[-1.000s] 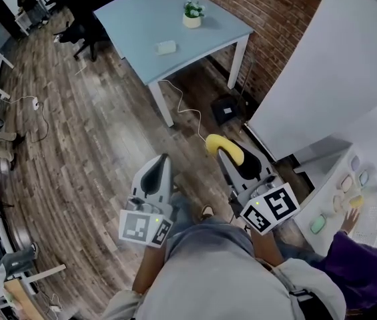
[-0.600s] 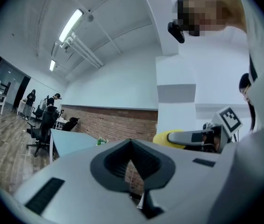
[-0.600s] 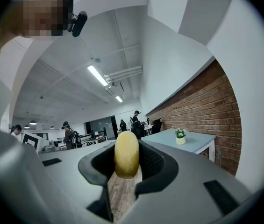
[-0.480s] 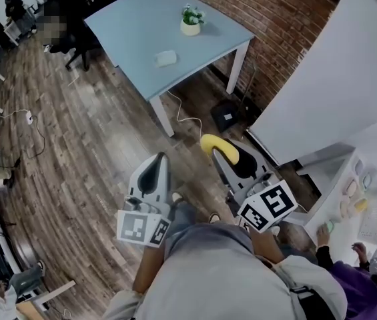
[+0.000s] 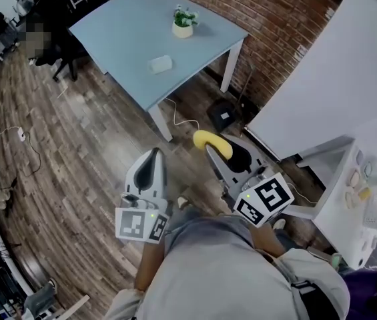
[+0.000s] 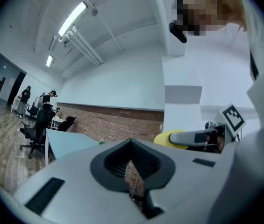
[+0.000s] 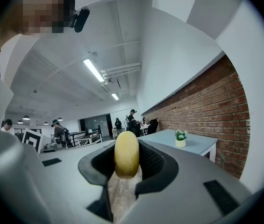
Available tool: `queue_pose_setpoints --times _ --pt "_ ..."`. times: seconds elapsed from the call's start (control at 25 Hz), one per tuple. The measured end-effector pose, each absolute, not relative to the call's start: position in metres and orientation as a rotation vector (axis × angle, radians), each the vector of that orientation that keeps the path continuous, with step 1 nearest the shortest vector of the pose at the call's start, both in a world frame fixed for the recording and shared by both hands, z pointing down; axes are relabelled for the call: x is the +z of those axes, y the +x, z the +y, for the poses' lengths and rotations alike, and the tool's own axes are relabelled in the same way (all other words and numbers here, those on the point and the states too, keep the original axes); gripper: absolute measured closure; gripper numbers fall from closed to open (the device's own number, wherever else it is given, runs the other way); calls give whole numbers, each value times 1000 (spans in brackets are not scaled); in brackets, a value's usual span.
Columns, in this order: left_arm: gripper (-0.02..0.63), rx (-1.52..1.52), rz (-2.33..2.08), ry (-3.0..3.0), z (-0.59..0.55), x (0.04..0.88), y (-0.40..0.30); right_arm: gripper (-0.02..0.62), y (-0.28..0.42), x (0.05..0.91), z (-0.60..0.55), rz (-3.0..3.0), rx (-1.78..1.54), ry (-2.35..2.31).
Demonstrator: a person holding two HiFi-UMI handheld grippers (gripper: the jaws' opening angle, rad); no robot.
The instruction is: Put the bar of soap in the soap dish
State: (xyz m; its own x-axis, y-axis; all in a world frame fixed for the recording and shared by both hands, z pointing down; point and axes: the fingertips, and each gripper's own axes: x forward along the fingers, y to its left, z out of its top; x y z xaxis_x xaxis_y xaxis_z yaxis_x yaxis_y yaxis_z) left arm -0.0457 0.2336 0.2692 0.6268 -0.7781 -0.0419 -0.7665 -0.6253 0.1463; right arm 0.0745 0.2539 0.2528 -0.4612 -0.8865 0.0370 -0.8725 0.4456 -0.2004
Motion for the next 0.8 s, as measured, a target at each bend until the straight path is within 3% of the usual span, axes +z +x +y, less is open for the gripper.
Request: queue_pose_setpoints --times 0.8 --pt "603 -95 -1255 2747 183 285 -66 479 42 267 201 2591 -328 -1623"
